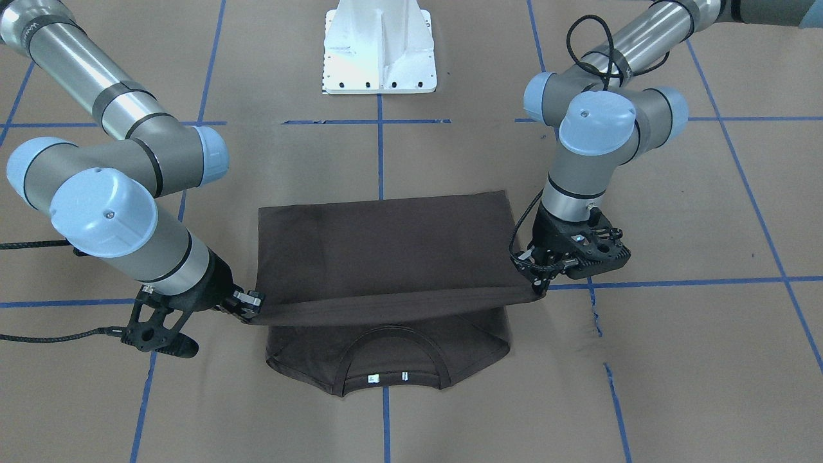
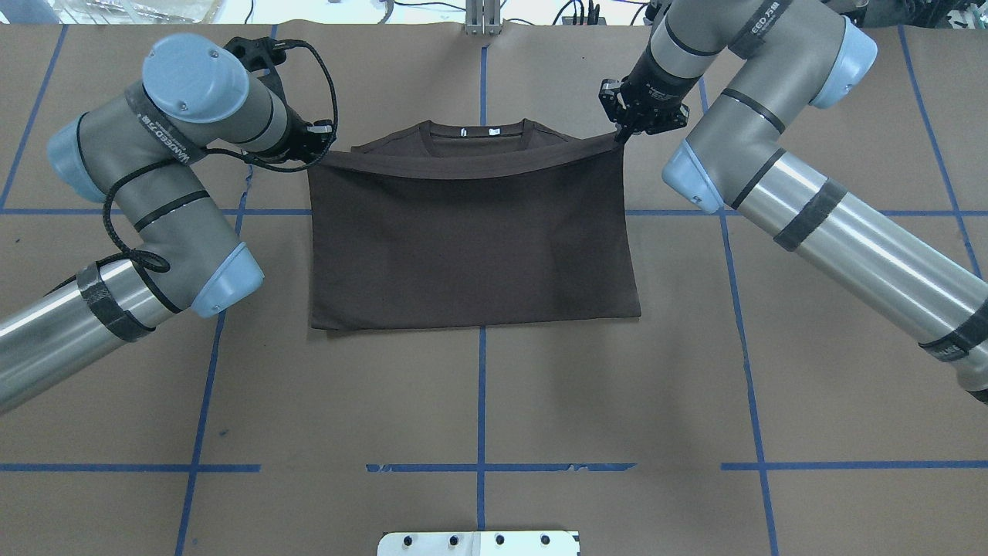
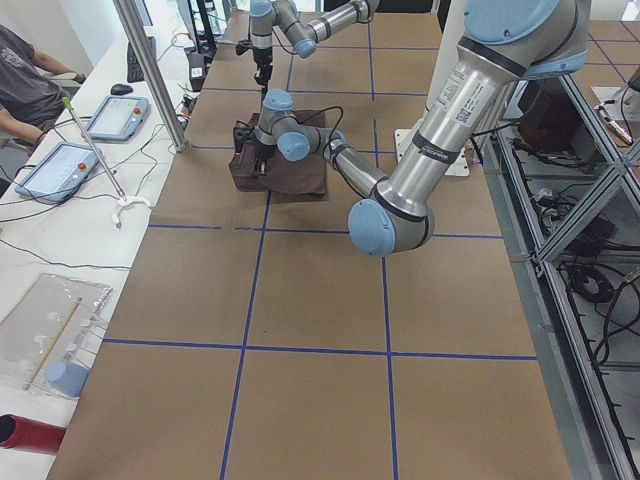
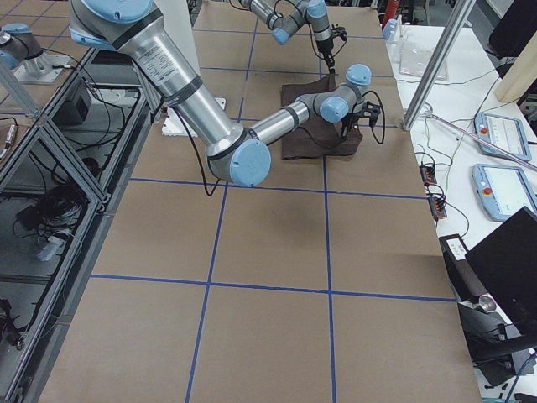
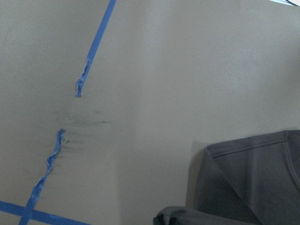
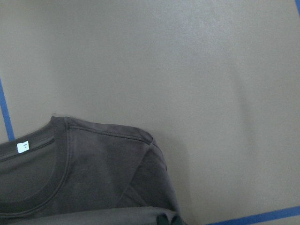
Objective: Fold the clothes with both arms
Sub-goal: 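Lay the hem down near the collar with both grippers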
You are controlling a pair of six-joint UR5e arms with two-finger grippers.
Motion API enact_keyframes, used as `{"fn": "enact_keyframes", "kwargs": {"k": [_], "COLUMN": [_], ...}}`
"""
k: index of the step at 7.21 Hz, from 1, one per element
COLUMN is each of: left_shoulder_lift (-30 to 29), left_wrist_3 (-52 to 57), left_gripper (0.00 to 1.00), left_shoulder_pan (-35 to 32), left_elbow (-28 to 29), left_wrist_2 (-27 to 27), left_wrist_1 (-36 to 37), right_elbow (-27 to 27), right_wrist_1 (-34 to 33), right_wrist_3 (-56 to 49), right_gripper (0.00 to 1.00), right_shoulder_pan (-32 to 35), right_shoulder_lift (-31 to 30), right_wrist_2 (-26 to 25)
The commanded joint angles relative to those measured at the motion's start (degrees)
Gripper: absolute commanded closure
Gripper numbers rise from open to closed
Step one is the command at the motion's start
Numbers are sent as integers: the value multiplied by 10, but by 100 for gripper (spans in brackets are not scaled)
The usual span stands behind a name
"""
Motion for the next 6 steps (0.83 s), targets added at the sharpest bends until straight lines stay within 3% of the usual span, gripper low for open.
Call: {"fn": "enact_keyframes", "kwargs": {"k": [1, 6], "left_shoulder_lift": [-15, -31], "left_wrist_3": [-1, -1], "left_gripper": [100, 100], "left_shoulder_pan": [-4, -7], "left_elbow": [26, 51], "left_wrist_2": [0, 1], "left_wrist_1": [-1, -3], "right_elbow": [-39, -48], "right_wrist_1": [2, 2], "right_wrist_3": [-2, -2], "right_gripper": [100, 100], "right_shoulder_pan": [2, 9], "right_shoulder_lift": [25, 26], "right_wrist_2": [-1, -1]}}
